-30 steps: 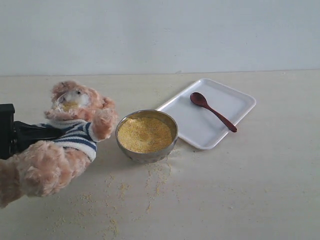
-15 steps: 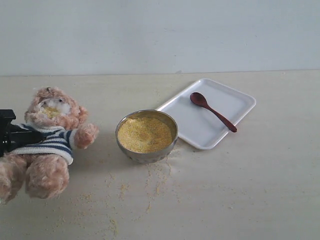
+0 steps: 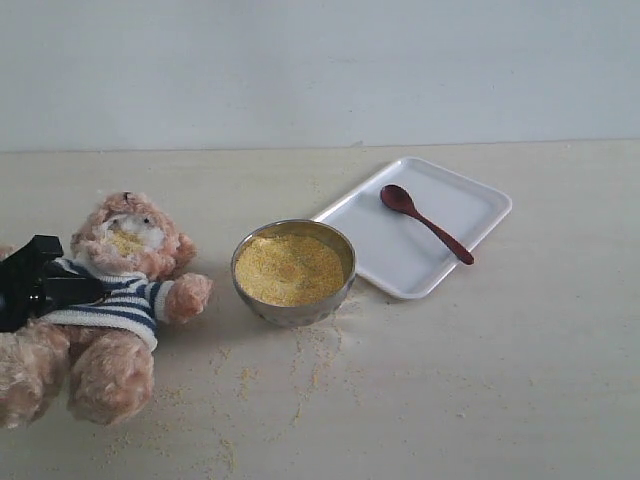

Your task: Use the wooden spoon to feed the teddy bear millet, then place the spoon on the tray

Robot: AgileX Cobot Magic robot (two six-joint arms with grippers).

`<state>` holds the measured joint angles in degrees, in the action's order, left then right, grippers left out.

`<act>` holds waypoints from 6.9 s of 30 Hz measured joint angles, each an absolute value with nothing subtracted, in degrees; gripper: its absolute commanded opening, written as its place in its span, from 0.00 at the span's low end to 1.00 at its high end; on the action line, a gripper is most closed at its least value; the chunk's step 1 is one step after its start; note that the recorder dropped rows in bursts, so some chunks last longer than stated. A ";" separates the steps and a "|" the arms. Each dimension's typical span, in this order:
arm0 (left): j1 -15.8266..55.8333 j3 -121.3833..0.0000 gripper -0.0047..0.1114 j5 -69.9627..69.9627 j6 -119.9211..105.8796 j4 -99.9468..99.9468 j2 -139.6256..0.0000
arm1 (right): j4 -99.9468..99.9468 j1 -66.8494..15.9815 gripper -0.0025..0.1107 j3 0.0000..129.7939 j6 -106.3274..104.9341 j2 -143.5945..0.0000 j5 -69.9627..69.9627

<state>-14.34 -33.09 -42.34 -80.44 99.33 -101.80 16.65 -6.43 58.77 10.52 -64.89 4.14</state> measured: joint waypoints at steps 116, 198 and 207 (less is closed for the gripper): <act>-10.00 -28.75 0.08 -1.07 -31.56 41.32 -14.55 | 11.51 -6.43 0.02 35.31 11.81 -25.96 5.62; -6.76 -4.89 0.08 -11.89 -30.67 49.45 -13.59 | 5.70 7.28 0.02 0.22 6.69 -0.70 9.38; -6.76 -4.89 0.08 -11.89 -30.67 49.45 -13.59 | 4.03 7.28 0.02 -0.05 3.05 -0.70 19.06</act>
<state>-6.76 -4.89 -11.89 -30.67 49.45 -13.59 4.03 7.28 -0.05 3.05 -0.70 19.06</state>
